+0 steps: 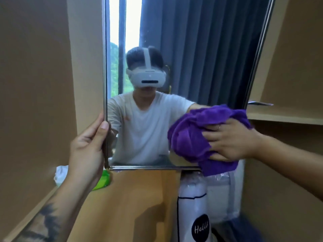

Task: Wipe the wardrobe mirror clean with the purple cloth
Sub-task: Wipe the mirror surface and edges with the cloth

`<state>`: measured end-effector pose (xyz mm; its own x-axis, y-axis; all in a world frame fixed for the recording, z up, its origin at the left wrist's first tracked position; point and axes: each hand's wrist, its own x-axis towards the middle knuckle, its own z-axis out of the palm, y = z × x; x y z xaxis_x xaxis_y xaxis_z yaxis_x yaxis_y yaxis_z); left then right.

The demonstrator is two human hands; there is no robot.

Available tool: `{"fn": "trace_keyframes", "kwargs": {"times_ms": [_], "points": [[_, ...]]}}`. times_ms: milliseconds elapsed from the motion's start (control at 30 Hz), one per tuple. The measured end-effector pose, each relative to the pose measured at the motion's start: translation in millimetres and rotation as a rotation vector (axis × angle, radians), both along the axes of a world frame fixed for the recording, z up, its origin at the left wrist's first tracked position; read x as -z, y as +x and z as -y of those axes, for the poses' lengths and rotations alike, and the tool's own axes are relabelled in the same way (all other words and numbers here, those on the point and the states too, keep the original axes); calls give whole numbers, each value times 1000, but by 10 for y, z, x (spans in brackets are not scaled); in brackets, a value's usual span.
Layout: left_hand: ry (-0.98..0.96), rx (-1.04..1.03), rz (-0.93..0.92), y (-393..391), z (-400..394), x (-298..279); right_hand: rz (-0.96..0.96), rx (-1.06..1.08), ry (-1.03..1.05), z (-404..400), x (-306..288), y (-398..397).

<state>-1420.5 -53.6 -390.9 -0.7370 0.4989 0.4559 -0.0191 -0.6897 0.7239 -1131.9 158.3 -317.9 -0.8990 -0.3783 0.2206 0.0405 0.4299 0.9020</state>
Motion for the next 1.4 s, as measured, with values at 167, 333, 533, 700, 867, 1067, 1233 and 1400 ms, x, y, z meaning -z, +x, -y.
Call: {"fn": "trace_keyframes", "kwargs": {"times_ms": [167,333,533,700,867,1067,1233,1400], "points": [[12,6,31,65,-22,-10,-708,189,-208,32,-26,-165],[-11,36,49,101,-1,-27,127,34,-35,304,481,-609],[0,109,64,100,31,-47,-430,42,-85,434,-515,-1023],[-20,114,82,131,42,-75,-166,34,-228,689,586,-1215],[-21,177,129,87,49,-94,-14,-58,20,595,-157,-1345],[2,277,156,57,46,-76,-370,90,-406,961,668,-1625],[-51,247,156,28,40,-136,47,39,-130,746,683,-1452],[13,243,205,84,-9,-146,-82,-41,-5,588,-276,-1403]]}}
